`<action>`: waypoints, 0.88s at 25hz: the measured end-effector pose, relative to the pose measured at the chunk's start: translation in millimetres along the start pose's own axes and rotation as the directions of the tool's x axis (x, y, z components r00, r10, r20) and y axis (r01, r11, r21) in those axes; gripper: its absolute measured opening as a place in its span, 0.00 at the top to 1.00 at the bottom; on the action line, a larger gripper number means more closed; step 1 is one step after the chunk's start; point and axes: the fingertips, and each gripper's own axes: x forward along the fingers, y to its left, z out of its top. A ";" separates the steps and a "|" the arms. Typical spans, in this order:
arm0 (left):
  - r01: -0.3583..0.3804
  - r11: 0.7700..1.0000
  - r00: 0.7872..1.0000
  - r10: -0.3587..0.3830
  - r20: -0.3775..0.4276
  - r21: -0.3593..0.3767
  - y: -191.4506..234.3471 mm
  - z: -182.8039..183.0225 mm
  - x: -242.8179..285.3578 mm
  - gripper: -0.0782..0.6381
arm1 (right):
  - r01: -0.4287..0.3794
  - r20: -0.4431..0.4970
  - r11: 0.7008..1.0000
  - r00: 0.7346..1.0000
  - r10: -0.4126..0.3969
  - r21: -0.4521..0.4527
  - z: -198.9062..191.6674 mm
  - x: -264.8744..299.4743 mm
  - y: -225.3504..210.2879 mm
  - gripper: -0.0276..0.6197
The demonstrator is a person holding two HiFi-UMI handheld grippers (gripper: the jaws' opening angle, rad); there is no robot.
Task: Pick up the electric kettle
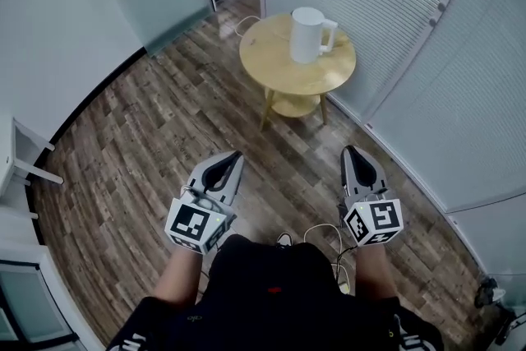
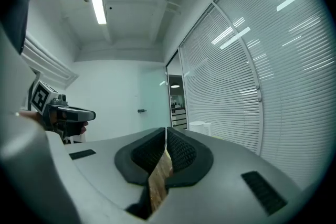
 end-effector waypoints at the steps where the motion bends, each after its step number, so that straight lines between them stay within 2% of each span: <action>1: 0.001 1.000 1.000 -0.001 -0.006 -0.004 -3.1 -1.4 8.6 0.86 | 0.000 -0.008 1.000 1.000 0.000 0.004 -3.7 1.6 -8.1 0.91; 9: 0.017 0.999 0.999 -0.019 -0.047 -0.027 -10.2 -6.2 49.0 0.86 | 0.016 -0.032 1.000 0.999 -0.017 -0.014 -9.5 10.7 -43.3 0.91; 13: 0.049 0.999 0.999 -0.050 -0.019 -0.012 -8.5 -4.4 77.3 0.86 | 0.047 -0.045 0.999 0.998 -0.048 -0.020 -15.0 19.1 -63.1 0.91; 15: 0.067 0.998 0.998 -0.067 -0.001 -0.005 -3.4 -1.7 90.3 0.86 | 0.064 -0.047 0.998 0.997 -0.065 -0.026 -15.0 26.4 -70.4 0.91; 19: 0.097 0.995 0.995 -0.097 -0.017 -0.019 15.2 -3.8 112.7 0.86 | 0.088 -0.040 0.995 0.995 -0.090 -0.043 -10.8 49.2 -76.8 0.91; 22: 0.116 0.993 0.993 -0.116 0.011 -0.020 36.0 0.3 132.4 0.86 | 0.102 -0.042 0.993 0.994 -0.105 -0.056 -7.1 73.5 -79.8 0.91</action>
